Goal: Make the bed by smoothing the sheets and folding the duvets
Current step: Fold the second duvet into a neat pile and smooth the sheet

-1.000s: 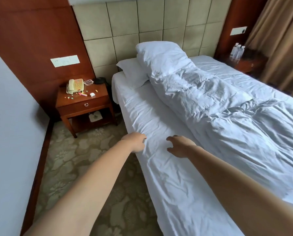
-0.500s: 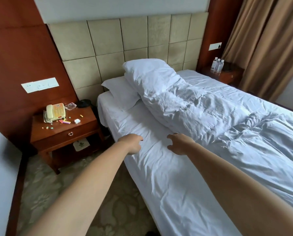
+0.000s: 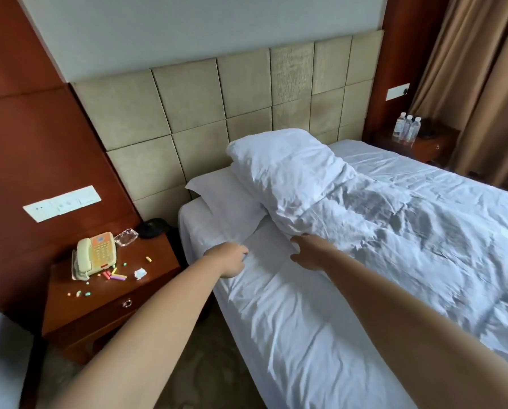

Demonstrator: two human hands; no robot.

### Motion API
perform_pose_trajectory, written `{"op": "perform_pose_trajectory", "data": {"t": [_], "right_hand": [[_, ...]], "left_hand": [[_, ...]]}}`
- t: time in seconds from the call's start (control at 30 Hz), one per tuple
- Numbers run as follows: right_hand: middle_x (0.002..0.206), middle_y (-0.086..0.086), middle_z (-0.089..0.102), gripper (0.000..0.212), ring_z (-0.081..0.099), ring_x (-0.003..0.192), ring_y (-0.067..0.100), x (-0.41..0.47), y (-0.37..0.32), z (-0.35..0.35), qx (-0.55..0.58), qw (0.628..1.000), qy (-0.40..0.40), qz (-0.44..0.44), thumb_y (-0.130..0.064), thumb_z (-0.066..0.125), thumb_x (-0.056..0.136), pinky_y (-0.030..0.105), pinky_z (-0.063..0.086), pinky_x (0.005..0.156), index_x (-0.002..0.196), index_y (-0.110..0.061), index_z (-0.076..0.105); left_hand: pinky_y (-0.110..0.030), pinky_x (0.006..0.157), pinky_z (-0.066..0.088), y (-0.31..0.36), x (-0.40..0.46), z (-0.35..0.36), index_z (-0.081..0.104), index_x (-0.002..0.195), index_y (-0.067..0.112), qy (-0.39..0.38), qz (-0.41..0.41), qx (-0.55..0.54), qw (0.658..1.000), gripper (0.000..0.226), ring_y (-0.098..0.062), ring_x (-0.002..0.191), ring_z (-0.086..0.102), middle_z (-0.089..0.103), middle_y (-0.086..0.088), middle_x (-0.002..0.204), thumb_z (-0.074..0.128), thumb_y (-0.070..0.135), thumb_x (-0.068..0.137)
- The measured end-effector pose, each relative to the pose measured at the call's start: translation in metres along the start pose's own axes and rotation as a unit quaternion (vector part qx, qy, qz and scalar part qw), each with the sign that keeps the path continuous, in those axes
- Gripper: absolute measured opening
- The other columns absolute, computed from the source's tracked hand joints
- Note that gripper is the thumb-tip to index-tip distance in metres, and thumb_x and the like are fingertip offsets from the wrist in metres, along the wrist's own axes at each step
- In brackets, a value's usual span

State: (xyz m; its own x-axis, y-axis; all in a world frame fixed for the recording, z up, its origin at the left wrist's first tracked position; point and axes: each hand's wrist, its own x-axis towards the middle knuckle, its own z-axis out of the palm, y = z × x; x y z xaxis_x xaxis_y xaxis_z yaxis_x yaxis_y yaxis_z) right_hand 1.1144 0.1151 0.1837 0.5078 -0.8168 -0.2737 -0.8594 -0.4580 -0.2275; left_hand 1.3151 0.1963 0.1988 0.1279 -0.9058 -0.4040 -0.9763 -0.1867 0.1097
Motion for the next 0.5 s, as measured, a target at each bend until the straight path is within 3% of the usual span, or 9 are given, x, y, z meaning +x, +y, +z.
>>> {"op": "perform_pose_trajectory", "data": {"t": [0.37,0.5], "right_hand": [[0.144,0.005,0.042,0.053,0.042,0.131,0.026,0.197,-0.066,-0.055,0.024,0.996,0.049,0.074,-0.034,0.052,0.094,0.035,0.039,0.104,0.144,-0.022,0.039],[0.146,0.003,0.038,0.054,0.041,0.132,0.025,0.256,-0.063,-0.059,0.032,0.993,0.025,0.109,-0.034,0.053,0.095,0.033,0.038,0.102,0.145,-0.023,0.037]], "left_hand": [[-0.037,0.098,0.045,-0.126,0.197,-0.111,0.031,0.147,0.030,0.023,0.056,0.013,0.998,0.053,-0.025,0.127,0.046,0.037,-0.002,0.150,0.036,0.018,0.096],[-0.035,0.098,0.045,-0.143,0.267,-0.132,0.031,0.148,0.029,-0.011,0.076,0.020,0.997,0.054,-0.025,0.127,0.046,0.037,-0.003,0.151,0.037,0.017,0.096]]}}
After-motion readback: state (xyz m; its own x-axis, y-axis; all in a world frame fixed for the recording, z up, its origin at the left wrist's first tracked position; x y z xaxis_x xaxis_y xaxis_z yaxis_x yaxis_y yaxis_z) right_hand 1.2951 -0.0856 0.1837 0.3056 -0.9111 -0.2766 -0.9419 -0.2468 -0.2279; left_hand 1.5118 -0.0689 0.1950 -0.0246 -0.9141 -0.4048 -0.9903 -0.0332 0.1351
